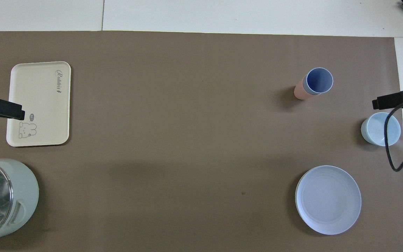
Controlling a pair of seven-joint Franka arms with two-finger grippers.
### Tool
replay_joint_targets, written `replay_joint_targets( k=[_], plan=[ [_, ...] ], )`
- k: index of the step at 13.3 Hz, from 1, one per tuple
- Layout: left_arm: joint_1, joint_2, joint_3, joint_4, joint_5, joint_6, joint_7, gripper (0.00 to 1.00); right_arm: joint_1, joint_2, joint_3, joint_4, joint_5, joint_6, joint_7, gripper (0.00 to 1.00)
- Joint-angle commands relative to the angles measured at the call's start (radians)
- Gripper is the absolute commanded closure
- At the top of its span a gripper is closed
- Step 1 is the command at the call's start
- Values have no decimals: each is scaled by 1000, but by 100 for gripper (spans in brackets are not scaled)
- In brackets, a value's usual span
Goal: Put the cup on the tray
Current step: 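Move the right gripper toward the blue cup beside the pink cup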
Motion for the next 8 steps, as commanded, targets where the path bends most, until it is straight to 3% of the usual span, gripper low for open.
replay_joint_targets(
  k=[1,4,8],
  plan=[
    [-13,-14,6,-4,21,-14,3,0,-72,-60,2,-219,143,240,-260,0],
    [-6,-22,6,-15,20,-17,12,0,-135,-11,0,-327,382,411,-637,0],
    [0,-20,9,-20,20,0,-10,0,-225,142,0,-339,690,423,-1169,0]
  ],
)
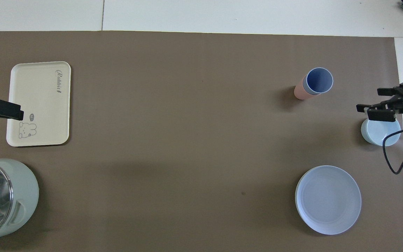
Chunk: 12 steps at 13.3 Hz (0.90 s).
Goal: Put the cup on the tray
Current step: 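Move the right gripper toward the blue cup beside the pink cup, then lower the right gripper and grasp the blue cup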
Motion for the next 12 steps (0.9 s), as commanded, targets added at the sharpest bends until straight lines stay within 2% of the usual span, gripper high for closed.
replay_joint_targets(
  k=[1,6,7,9,12],
  plan=[
    [-1,-22,2,-21,20,1,-13,0,-43,108,6,-4,192,19,-305,0],
    [-1,-34,2,-42,20,4,-10,2,-51,295,9,1,562,2,-692,0],
    [-1,-34,0,-44,20,7,-11,5,-47,326,10,3,621,2,-784,0],
    [-1,-36,2,-53,18,20,-18,18,-39,333,18,4,665,7,-803,0],
    [-3,-39,2,-58,18,21,-27,23,-10,372,20,1,854,5,-924,0]
  ],
)
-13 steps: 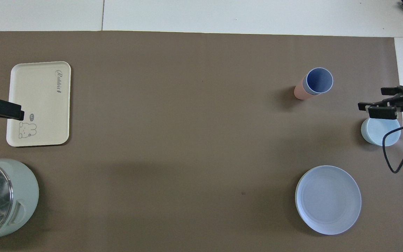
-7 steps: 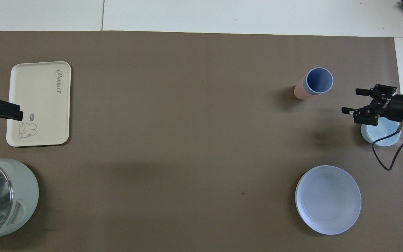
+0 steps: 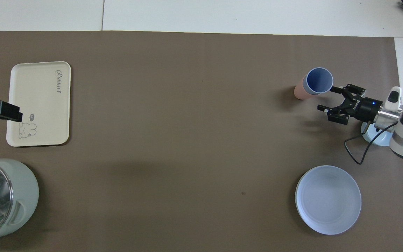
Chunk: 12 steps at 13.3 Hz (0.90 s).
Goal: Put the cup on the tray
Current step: 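Lower the right gripper and grasp the blue cup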
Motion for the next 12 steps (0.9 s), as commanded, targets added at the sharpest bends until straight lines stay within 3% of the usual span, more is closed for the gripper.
replay_joint_targets(
  k=[1,5,6,7,8,9,10,12],
  plan=[
    [-1,-38,-1,-44,18,18,-17,23,23,31,6,8,131,-3,-107,0],
    [0,-41,0,-46,18,18,-17,20,36,31,7,8,185,2,-119,0],
    [0,-41,0,-46,18,18,-17,7,54,34,6,12,199,5,-122,0],
    [0,-41,0,-46,18,15,-17,1,68,36,6,14,232,10,-128,0],
    [0,-41,0,-47,18,16,-17,2,72,36,6,14,275,14,-136,0],
    [2,-41,0,-50,18,18,-17,24,86,36,6,14,295,20,-136,0],
    [2,-42,0,-52,18,15,-17,52,91,37,6,12,297,26,-145,0],
    [2,-44,0,-57,18,16,-17,65,89,37,6,12,297,28,-165,0]
  ],
)
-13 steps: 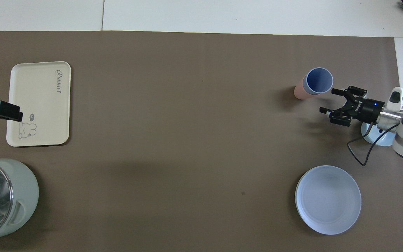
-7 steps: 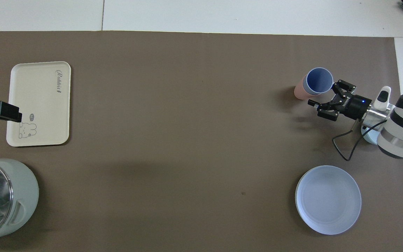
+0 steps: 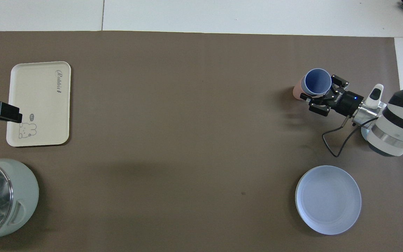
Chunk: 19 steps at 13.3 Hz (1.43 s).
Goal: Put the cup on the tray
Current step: 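Lower the right gripper and grasp the blue cup, then lift the blue cup with the right gripper while the left gripper approaches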
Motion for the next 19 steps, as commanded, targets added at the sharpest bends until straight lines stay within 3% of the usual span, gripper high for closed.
replay_joint_targets(
  k=[1,3,4,5,7,9,12,16,19],
  plan=[
    [-1,-38,0,-48,18,15,-11,76,-5,15,3,13,37,16,-43,0],
    [-1,-38,0,-48,17,16,-11,93,-4,16,5,17,37,33,-50,4],
    [1,-38,0,-46,17,18,-11,94,-4,18,5,19,38,33,-72,48],
    [-1,-38,0,-46,17,18,-11,94,-7,18,3,25,37,35,-87,99],
    [-1,-38,0,-45,17,21,-11,88,-5,18,2,40,24,35,-89,100],
    [-2,-36,0,-43,17,18,-11,51,2,7,0,65,-15,47,-75,100],
    [-4,-36,0,-40,17,21,-11,39,41,-99,-1,60,-211,148,79,100],
    [-4,-36,0,-42,17,26,-11,33,116,-246,3,71,-619,153,558,100],
    [-10,-36,0,-45,15,41,-22,29,246,-332,6,83,-958,151,955,100]
  ],
)
